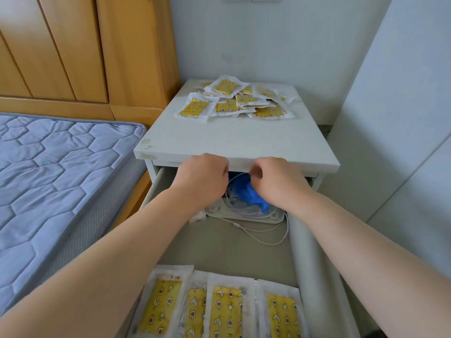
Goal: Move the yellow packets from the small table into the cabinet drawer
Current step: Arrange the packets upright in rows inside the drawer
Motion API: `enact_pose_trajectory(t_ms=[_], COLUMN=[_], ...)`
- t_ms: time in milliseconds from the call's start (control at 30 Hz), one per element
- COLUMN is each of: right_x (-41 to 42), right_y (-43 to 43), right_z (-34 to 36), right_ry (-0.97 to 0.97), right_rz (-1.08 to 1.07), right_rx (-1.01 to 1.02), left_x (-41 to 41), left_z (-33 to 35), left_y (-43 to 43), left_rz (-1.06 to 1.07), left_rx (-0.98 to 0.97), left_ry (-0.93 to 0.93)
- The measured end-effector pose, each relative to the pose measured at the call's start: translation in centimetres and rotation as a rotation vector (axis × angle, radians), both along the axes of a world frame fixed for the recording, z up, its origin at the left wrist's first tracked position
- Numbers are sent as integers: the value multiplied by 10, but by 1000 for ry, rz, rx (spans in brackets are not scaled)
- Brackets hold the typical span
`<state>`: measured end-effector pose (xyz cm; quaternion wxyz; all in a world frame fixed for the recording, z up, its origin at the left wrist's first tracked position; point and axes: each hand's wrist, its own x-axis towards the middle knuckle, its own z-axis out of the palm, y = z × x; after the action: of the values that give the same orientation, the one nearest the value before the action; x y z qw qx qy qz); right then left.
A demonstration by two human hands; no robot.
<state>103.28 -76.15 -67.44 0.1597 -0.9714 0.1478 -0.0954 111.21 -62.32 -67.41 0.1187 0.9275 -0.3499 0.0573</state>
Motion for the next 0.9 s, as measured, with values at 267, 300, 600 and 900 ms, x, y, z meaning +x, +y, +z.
enact_pose_trajectory(t_ms=[267,300,600,900], right_x=[40,47,97,132], right_y=[-53,-64,-114,-121], right_z=[21,19,7,4], right_ry=[-206,-205,-323,-20], right_rz=[-132,-172,-273,-82], right_rx=[189,267,325,-41], left_x=[53,63,129,134], left_z=[12,8,2,4], left_y=[-33,-37,-49,-55], left_rz=[89,141,312,166], left_rx=[-260,-204,32,-2], left_ry=[-2,40,114,-10])
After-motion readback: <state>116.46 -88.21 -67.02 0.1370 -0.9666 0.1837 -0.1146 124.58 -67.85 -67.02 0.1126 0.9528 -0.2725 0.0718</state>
